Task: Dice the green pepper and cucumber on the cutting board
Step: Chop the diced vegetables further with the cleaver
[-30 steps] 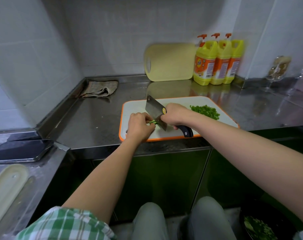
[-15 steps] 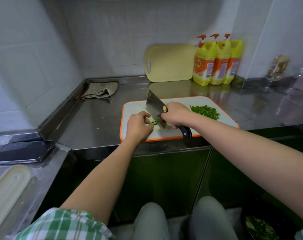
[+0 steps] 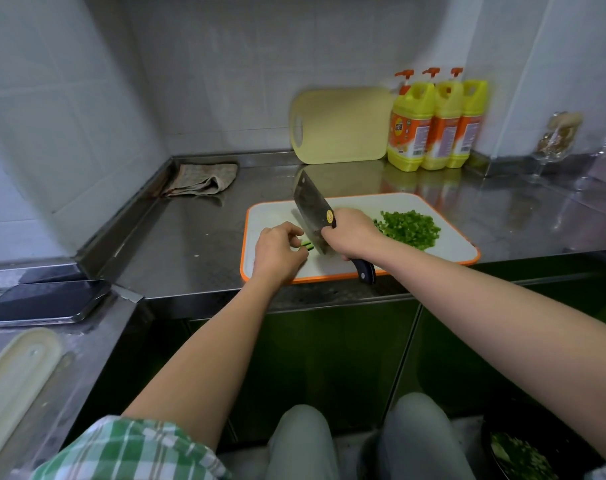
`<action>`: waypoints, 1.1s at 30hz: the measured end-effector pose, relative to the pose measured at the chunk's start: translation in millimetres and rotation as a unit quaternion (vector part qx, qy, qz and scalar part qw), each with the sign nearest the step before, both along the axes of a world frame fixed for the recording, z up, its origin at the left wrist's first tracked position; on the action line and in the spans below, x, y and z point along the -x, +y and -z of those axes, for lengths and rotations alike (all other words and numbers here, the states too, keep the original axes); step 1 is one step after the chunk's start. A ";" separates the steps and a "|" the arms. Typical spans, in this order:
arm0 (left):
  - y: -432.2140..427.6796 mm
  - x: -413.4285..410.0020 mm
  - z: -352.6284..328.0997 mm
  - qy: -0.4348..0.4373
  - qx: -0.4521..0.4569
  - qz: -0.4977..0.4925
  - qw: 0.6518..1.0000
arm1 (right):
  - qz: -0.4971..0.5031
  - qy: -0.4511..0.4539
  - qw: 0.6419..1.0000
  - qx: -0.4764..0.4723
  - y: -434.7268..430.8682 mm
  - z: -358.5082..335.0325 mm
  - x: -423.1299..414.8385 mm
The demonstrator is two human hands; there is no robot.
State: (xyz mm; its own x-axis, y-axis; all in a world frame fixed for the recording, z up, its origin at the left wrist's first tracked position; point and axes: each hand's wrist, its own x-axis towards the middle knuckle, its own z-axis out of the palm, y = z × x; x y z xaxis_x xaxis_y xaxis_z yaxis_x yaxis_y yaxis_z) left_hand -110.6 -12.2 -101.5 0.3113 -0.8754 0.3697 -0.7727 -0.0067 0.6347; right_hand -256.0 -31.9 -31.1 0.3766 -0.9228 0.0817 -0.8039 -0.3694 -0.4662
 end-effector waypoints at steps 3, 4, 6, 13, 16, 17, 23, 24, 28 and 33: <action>-0.3 -0.4 0.5 0.002 0.003 -0.002 1.000 | -0.020 0.036 0.998 -0.038 5.6 -11.8 0.6; -0.4 -0.4 0.8 0.003 0.004 -0.001 1.000 | -0.025 0.055 0.997 -0.047 7.8 -14.5 -0.4; -0.3 -0.2 1.0 0.004 0.006 -0.001 1.000 | -0.029 0.076 0.995 -0.057 10.7 -16.9 -3.0; -0.5 -0.6 1.6 -0.006 0.009 0.002 1.000 | 0.004 0.057 0.998 -0.016 6.1 -0.5 -10.7; -0.3 -0.8 1.6 -0.003 0.008 0.004 1.000 | 0.015 0.022 1.000 0.015 5.6 4.6 -8.1; -0.6 -0.9 1.7 -0.001 0.008 0.004 1.000 | 0.014 0.008 1.000 0.017 5.6 2.7 -5.9; -0.2 -0.8 1.5 0.004 0.011 0.005 1.000 | -0.018 0.065 0.996 -0.051 12.2 -15.9 -4.0; -0.3 -0.6 1.7 0.004 0.011 0.005 1.000 | -0.017 0.081 0.995 -0.054 13.3 -17.7 -5.9; 0.2 -0.6 2.1 0.002 0.011 0.004 1.000 | -0.018 0.105 0.993 -0.049 13.6 -15.0 -15.0; 0.3 -0.7 1.7 0.002 0.008 0.005 1.000 | 0.004 0.032 0.999 -0.004 6.6 3.1 -10.3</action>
